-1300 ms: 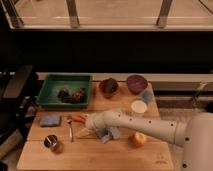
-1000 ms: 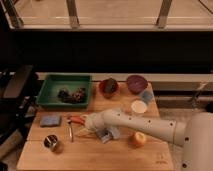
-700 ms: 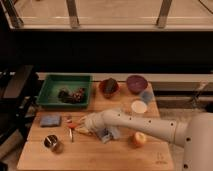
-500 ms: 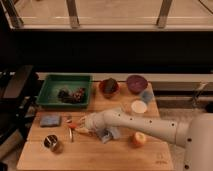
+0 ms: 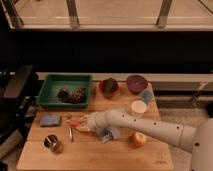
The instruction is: Place pepper in paper cup
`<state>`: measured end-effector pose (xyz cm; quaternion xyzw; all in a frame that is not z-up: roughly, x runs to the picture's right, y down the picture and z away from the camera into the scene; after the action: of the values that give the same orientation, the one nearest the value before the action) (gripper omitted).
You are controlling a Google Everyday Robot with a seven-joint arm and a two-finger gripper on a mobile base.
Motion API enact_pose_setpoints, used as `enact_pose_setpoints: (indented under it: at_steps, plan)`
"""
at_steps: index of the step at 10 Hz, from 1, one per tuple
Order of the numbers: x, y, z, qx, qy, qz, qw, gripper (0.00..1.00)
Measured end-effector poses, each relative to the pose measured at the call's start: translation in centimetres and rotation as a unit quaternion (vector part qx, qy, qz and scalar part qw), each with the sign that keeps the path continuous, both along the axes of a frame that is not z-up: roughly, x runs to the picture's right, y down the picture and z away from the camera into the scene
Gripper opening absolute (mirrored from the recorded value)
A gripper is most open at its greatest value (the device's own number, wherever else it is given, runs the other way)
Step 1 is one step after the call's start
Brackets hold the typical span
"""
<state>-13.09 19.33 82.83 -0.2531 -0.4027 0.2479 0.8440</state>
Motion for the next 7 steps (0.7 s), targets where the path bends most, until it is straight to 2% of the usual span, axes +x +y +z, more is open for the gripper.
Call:
enact_pose_setpoints:
  at_steps: [3, 7]
  plan:
    - [1.7, -1.3, -0.3, 0.011, 0.009, 0.019, 0.9997, 0.00]
    - [5.5, -1.7, 0.3, 0.003, 0.035, 0.052, 0.9980, 0.00]
